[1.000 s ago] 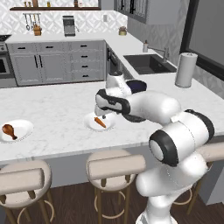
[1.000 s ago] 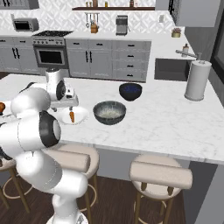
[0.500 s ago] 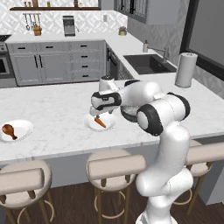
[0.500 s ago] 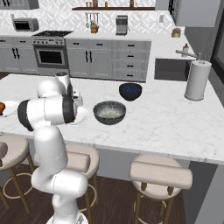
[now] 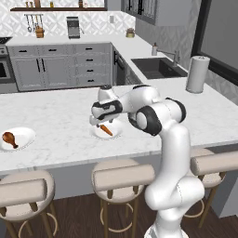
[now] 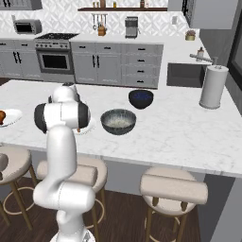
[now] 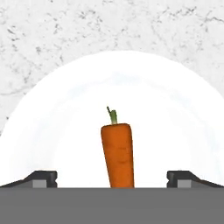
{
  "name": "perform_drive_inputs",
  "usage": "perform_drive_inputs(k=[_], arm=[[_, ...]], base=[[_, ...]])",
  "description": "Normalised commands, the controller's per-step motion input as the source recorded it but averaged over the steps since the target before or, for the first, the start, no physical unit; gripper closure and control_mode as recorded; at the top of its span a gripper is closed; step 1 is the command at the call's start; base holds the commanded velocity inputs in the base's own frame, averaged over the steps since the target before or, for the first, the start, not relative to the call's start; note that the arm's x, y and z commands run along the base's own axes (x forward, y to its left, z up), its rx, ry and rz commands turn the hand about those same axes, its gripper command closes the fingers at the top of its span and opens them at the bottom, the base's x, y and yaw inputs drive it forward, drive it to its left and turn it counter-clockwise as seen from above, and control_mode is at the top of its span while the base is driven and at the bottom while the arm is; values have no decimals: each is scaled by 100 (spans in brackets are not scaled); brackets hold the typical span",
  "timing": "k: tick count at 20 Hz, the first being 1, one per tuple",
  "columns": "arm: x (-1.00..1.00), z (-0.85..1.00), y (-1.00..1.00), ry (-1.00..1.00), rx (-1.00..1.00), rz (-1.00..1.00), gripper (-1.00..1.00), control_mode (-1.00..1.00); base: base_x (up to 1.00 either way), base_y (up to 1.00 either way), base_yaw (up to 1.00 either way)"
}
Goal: Pick the chicken drumstick and carrot from their plates and place them in the bowl. Then put the bowl in the fridge.
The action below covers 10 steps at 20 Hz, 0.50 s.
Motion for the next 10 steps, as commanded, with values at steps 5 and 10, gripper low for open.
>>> perform_drive_inputs(k=[5,10], arm=[[13,-33,0,0,0,0,-100,-100],[25,-41,0,0,0,0,-100,-100]], base=[[0,0,0],[0,0,0]])
